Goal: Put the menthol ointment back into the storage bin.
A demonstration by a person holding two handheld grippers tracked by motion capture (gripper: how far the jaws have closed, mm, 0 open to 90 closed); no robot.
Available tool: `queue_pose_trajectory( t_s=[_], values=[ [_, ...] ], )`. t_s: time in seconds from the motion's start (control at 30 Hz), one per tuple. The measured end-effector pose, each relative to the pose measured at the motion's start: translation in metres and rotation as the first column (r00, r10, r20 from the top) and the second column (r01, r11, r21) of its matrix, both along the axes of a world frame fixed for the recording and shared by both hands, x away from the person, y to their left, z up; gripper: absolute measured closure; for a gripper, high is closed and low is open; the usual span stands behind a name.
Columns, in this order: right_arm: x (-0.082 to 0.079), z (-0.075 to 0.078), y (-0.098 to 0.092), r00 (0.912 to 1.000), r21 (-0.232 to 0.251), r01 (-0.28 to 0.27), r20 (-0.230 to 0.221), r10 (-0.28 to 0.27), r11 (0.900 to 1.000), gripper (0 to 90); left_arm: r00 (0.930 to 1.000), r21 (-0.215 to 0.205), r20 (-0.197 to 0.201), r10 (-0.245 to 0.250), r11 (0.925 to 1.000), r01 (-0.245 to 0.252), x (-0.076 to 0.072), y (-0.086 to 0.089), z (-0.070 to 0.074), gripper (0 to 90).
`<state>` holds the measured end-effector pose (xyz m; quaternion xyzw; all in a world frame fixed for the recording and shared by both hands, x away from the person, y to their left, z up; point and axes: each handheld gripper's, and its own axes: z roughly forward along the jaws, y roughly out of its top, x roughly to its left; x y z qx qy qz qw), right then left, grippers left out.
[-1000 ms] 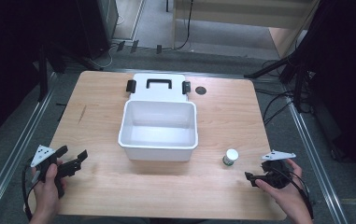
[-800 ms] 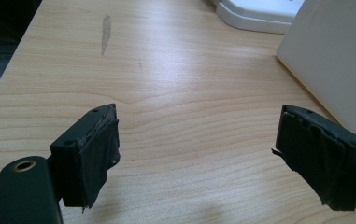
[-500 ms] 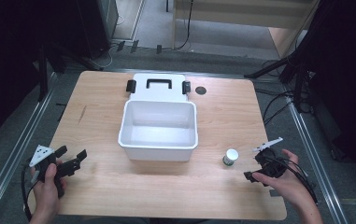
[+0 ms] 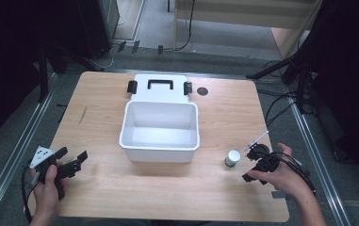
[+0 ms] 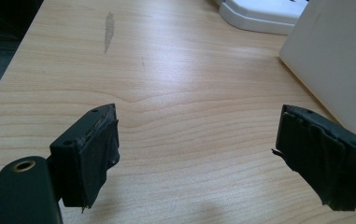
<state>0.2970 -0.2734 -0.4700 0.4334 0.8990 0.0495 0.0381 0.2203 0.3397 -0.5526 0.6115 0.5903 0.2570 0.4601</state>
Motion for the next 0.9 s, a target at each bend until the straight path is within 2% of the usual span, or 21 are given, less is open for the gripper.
queue_pose_trajectory(
  t_s=[0.37,0.4,0.73,0.9],
  values=[
    [0.010,0.000,0.016,0.9995,-0.056,-0.014,-0.029,0.012,0.998,24.9,1.0000,0.000,-0.002,0.001,1.0000,-0.001,0.000,0.000,0.000,14.3],
    [0.011,-0.001,0.018,0.9996,-0.057,-0.019,-0.020,0.018,0.998,25.0,1.0000,0.000,-0.003,0.001,1.0000,-0.001,0.000,0.000,0.000,14.3],
    [0.026,-0.003,0.033,0.9998,-0.058,0.021,0.002,-0.021,0.998,27.1,1.0000,-0.003,-0.005,0.001,1.0000,-0.001,0.000,0.000,0.000,14.4],
    [0.034,-0.003,0.039,0.9988,-0.040,0.049,0.006,-0.048,0.998,28.0,1.0000,-0.005,-0.008,0.001,1.0000,-0.001,0.001,0.000,0.000,14.5]
  ],
)
